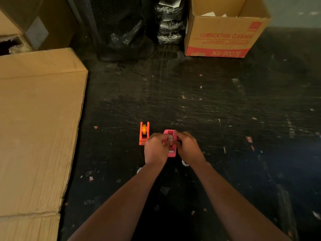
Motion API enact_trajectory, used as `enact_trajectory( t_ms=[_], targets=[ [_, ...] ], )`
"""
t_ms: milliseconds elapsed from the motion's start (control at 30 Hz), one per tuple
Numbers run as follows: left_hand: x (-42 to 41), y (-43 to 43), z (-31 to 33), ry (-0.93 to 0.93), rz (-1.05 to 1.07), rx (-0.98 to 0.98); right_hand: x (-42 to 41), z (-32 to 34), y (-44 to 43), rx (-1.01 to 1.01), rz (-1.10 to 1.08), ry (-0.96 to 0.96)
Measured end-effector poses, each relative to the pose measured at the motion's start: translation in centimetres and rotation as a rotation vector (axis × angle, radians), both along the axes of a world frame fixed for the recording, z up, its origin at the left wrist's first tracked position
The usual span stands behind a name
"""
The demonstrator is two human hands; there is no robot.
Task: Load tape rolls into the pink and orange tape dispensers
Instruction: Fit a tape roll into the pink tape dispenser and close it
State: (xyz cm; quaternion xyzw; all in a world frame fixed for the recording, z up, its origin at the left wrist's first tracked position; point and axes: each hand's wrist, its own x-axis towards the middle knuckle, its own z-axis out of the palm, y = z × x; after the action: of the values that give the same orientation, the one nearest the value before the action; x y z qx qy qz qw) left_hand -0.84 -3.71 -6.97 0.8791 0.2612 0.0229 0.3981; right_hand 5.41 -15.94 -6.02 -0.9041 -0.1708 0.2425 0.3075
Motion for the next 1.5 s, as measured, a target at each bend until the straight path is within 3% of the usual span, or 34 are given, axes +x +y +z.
enact_trajectory(
  t_ms=[133, 500, 900, 1100, 1300, 1500],
  targets=[
    [-0.1, 0.3, 0.3, 0.002, -0.064, 0.126, 0.0, -0.1, 0.0, -0.012, 0.014, -0.028],
    [0.1, 1.0, 0.3, -0.039, -0.134, 0.208, 0.1, -0.8, -0.1, -0.013, -0.009, -0.024],
    [-1.0, 1.4, 0.3, 0.014, -0.026, -0.341, 0.0, -1.5, -0.1, -0.009, -0.006, -0.046],
    [-0.3, 1.4, 0.5, 0.119, 0.21, -0.702, 0.2, -1.6, -0.2, -0.019, 0.005, -0.04],
    [0.0, 1.2, 0.9, 0.181, 0.286, -0.689, 0.3, -1.7, -0.2, -0.029, 0.012, -0.031],
    [-0.3, 1.1, 1.1, 0.26, 0.36, -0.8, 0.3, -1.8, -0.2, -0.047, 0.022, -0.029]
  ],
)
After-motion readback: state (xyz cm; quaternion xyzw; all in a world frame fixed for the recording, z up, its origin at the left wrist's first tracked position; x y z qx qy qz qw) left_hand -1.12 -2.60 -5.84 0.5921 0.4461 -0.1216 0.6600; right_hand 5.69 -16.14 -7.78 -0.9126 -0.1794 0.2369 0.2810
